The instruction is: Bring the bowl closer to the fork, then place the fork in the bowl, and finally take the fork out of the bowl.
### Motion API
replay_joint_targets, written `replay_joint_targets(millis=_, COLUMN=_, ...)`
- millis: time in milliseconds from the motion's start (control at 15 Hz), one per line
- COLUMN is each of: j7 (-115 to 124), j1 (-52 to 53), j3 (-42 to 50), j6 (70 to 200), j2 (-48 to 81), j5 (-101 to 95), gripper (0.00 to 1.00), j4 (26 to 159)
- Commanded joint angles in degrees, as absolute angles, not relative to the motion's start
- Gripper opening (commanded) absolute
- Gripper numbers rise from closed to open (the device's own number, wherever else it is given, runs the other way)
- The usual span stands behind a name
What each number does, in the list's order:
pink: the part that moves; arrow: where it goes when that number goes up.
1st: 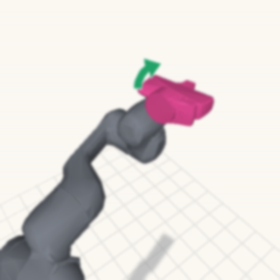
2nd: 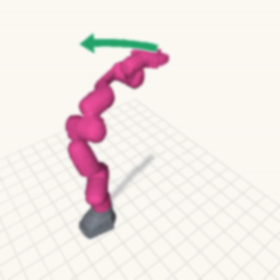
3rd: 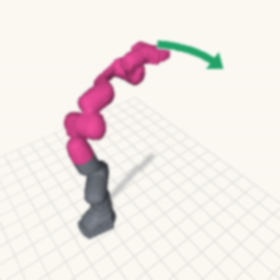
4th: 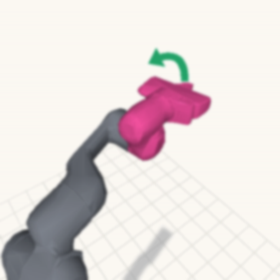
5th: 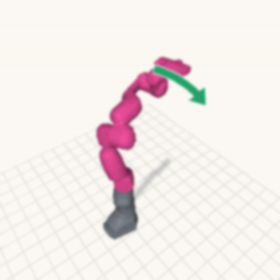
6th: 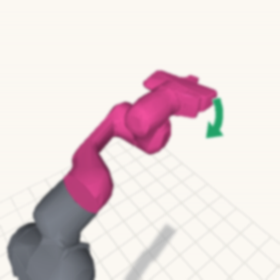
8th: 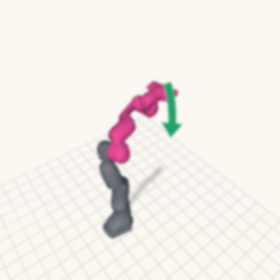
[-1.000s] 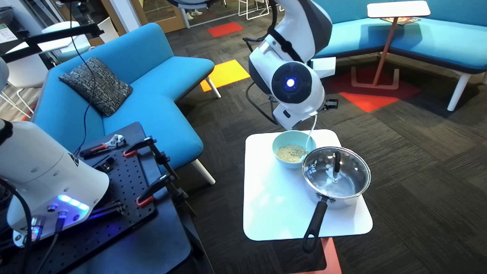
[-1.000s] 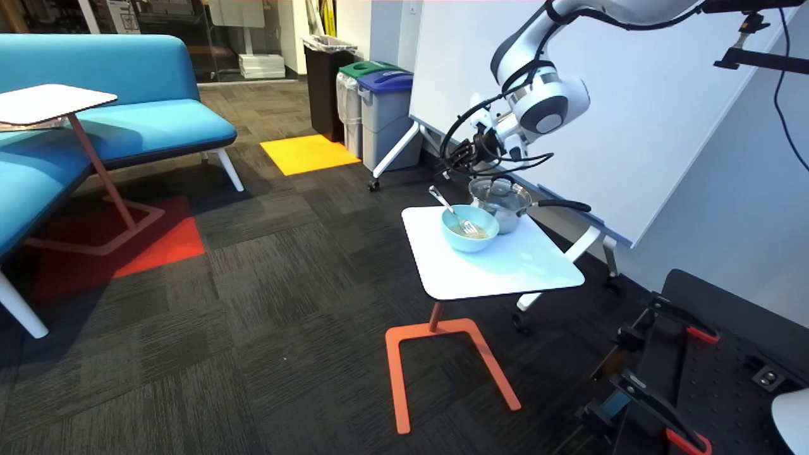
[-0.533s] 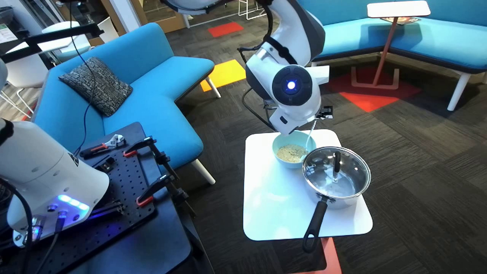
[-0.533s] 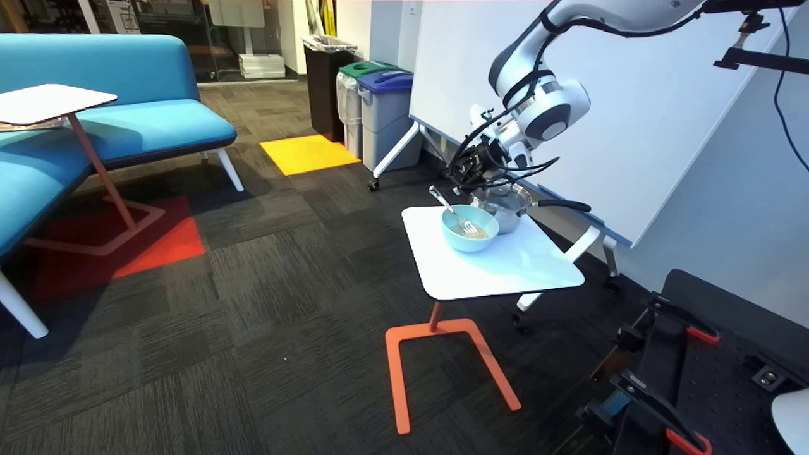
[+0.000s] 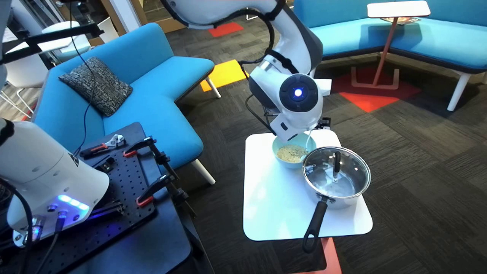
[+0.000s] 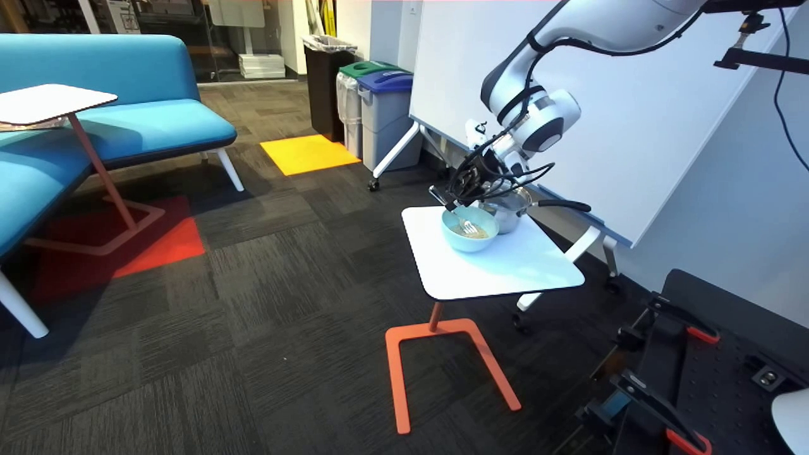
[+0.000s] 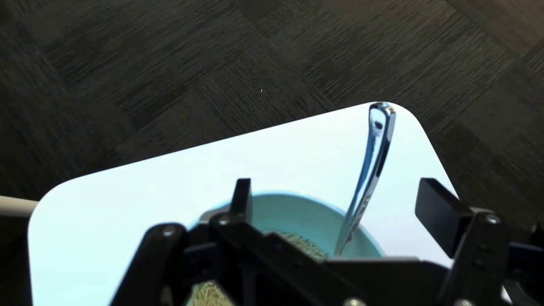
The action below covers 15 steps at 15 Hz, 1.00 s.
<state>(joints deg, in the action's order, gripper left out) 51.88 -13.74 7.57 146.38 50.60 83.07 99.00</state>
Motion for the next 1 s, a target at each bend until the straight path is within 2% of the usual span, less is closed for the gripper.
replay_joint_targets(millis=0, j7=56.02, j1=-13.07, j3=8.53, j6=145.90, j2=52.57, j5=81.29, gripper=0.68, j4=96.20)
replay_joint_targets(millis=200, j7=57.39, j1=-13.22, j3=8.47, j6=145.94, j2=53.53, j5=80.77, gripper=0.42, j4=95.07)
replay_joint_targets(millis=533, j7=58.35, j1=-13.36, j3=8.59, j6=145.98, j2=54.28, j5=80.31, gripper=0.05, j4=93.98)
replay_joint_targets(millis=667, j7=58.35, j1=-13.40, j3=8.66, j6=145.99, j2=54.38, j5=80.19, gripper=0.00, j4=93.79)
replay_joint_targets(millis=933, j7=58.51, j1=-13.48, j3=8.71, j6=145.18, j2=53.10, j5=79.52, gripper=0.01, j4=95.30)
